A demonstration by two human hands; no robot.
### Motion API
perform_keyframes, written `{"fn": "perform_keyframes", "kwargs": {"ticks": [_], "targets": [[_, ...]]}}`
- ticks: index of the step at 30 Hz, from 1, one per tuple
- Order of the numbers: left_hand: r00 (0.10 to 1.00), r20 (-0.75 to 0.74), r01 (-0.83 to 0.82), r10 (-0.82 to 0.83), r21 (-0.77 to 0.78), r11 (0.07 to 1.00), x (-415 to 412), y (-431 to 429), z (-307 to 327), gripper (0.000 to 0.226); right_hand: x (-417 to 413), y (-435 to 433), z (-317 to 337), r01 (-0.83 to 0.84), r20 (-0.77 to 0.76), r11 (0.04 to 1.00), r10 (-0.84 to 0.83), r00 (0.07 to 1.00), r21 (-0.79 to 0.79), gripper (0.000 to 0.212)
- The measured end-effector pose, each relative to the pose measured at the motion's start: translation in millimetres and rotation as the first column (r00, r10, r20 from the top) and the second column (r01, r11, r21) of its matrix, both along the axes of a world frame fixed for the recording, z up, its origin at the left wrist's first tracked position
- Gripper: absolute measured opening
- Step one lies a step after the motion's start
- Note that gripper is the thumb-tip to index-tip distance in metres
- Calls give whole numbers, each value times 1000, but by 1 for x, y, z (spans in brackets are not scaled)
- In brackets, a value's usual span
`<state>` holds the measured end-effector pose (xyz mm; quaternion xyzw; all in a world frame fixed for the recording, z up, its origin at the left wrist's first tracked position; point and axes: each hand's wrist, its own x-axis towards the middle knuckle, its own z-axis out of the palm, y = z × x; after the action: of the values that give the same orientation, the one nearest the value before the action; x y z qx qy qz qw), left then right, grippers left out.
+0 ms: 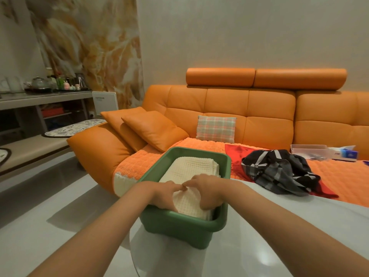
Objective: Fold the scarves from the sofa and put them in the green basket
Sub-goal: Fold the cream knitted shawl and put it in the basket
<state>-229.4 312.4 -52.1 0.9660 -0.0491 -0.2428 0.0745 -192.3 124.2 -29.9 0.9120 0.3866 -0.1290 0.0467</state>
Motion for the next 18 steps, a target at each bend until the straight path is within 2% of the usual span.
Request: {"fn": "perform_keyframes", "kwargs": {"ticks": [2, 3, 6, 8, 12, 15, 18], "targets": [[999, -32, -4, 4, 3, 1000, 1, -3, 2, 102, -3, -5, 2, -3, -64, 984, -9, 998, -180, 98], [999, -35, -3, 3, 3, 1000, 0, -3, 3, 102, -2, -7, 0, 2, -74, 977, -18, 997, -214, 103], [1000, 20, -15, 16, -42, 999, -4, -3, 3, 98, -1, -3, -9, -19, 34, 980, 27, 999, -200, 108], [996, 70, -39, 47, -120, 992, -9, 2, 1, 98, 1, 3, -15, -36, 111, 992, 50, 993, -125, 101], [970, 217, -59, 110, -228, 972, -18, 12, 7, 102, 20, 7, -15, 128, 52, 980, -137, 989, 155, 46], [945, 312, -28, 96, -216, 976, -19, 7, 7, 99, 37, 6, -11, 273, -17, 929, -278, 960, 251, 41], [878, 441, -42, 187, -318, 947, -12, 5, -2, 58, 37, 2, -3, 356, -122, 869, -335, 934, 344, 46]]}}
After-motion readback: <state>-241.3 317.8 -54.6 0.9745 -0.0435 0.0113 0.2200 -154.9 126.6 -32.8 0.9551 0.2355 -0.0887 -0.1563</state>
